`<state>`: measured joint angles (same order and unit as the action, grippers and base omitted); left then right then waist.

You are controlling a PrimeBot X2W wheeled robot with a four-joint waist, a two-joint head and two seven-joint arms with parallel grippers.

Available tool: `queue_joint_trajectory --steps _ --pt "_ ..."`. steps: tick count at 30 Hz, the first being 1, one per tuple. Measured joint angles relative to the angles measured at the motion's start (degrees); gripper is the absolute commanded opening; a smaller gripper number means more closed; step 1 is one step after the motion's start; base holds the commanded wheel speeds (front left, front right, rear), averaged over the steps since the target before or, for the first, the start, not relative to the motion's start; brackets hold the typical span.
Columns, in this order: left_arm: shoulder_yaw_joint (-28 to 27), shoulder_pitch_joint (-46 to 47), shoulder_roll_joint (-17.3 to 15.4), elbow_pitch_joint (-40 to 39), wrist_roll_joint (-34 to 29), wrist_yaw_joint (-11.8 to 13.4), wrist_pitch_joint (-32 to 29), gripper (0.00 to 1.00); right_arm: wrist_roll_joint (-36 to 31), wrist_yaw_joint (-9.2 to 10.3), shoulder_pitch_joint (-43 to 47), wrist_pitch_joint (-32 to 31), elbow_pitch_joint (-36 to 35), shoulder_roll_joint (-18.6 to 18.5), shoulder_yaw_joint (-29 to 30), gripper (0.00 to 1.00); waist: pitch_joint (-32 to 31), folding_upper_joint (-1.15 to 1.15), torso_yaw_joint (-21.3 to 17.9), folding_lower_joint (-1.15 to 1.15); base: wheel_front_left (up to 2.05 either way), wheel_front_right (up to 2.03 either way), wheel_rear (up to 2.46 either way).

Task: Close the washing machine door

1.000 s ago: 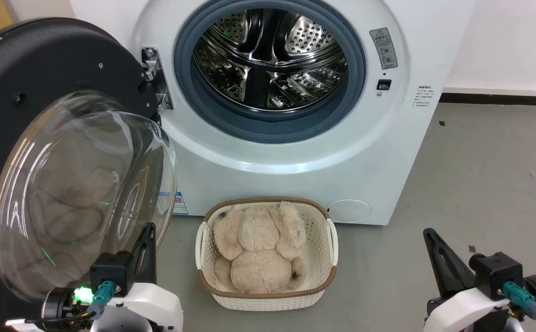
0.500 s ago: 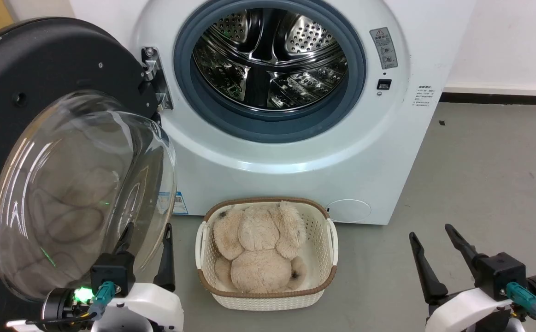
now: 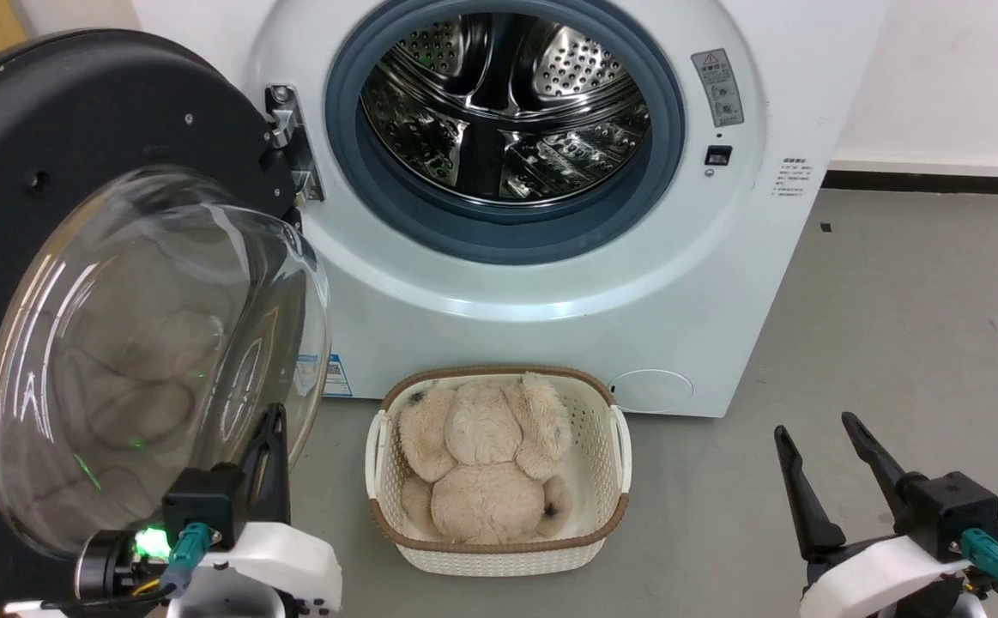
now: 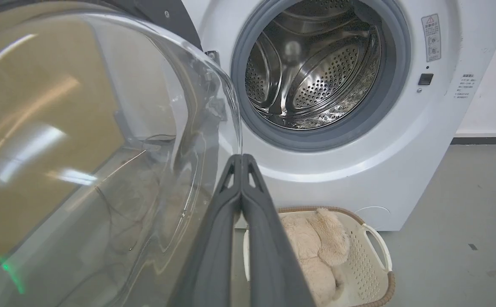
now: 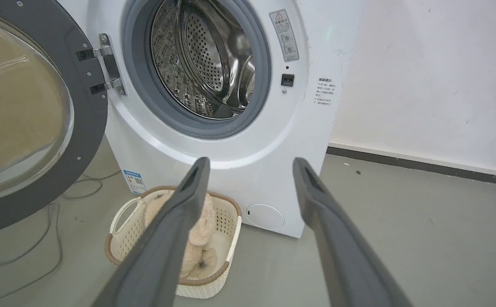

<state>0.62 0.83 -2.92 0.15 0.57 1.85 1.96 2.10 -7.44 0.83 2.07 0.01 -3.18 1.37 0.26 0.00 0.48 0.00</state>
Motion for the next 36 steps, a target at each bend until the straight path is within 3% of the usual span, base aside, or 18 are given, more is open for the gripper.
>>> queue_joint_trajectory --steps 20,36 --pt "-2.5 9.5 -1.5 -6.1 1.3 -2.1 2.3 0.0 1.8 0.0 0.0 2.2 -0.2 0.0 1.7 1.0 0.8 0.0 5.0 0.0 0.0 0.0 0.0" --pt "-9.7 18.6 -2.7 -8.4 9.5 -4.5 4.3 0.0 2.6 0.0 0.0 4.2 -0.4 0.0 3.1 1.0 2.2 0.0 13.0 0.0 0.0 0.0 0.0"
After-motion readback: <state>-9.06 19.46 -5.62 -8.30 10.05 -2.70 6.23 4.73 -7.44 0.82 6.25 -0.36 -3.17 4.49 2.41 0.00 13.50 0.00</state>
